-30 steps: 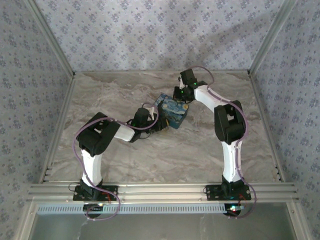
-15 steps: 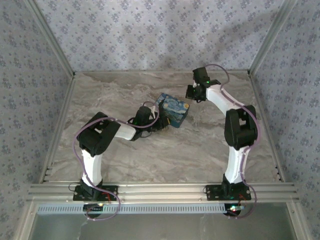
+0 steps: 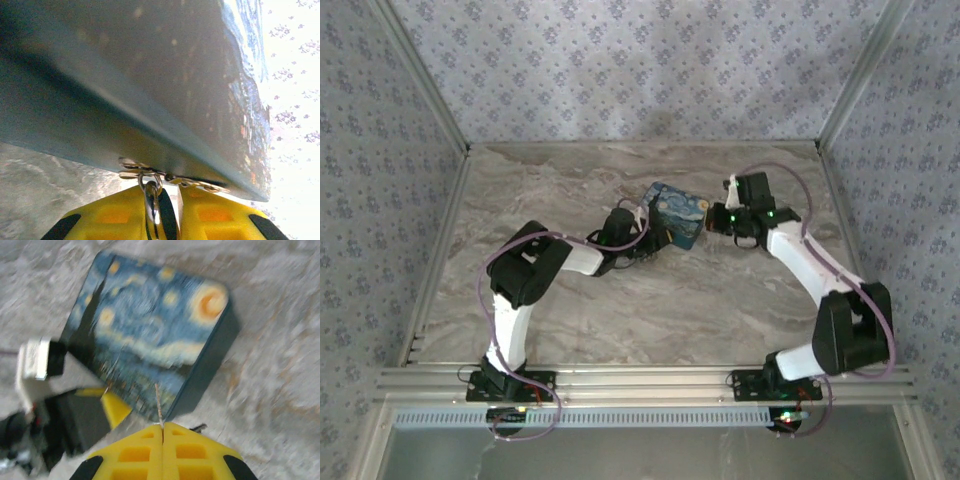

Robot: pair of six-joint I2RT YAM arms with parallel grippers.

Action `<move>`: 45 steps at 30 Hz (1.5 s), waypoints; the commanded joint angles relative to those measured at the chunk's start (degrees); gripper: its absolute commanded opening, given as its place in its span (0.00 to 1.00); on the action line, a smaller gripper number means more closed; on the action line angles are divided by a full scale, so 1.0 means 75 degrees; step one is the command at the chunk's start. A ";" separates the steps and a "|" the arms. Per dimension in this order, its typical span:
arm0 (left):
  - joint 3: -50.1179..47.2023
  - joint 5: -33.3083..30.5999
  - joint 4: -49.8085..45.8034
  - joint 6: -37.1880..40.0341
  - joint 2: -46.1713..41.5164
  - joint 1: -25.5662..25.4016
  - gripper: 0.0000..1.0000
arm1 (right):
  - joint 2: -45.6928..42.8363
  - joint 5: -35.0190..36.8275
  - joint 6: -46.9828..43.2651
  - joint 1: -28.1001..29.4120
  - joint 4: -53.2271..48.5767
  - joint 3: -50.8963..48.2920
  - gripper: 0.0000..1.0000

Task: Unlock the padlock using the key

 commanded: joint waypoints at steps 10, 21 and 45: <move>0.0382 0.0973 -0.0553 -0.0678 0.0277 -0.0071 0.19 | -0.1545 -0.3626 0.0510 -0.0193 0.2726 -0.2825 0.00; 0.0248 0.1168 0.0248 -0.1307 0.0383 -0.0038 0.19 | -0.0768 -0.2689 0.1405 0.0171 0.4397 -0.3460 0.00; 0.0111 0.1337 0.1151 -0.1774 0.0542 0.0075 0.18 | 0.1354 -0.2447 0.3498 0.0193 0.7597 -0.3875 0.00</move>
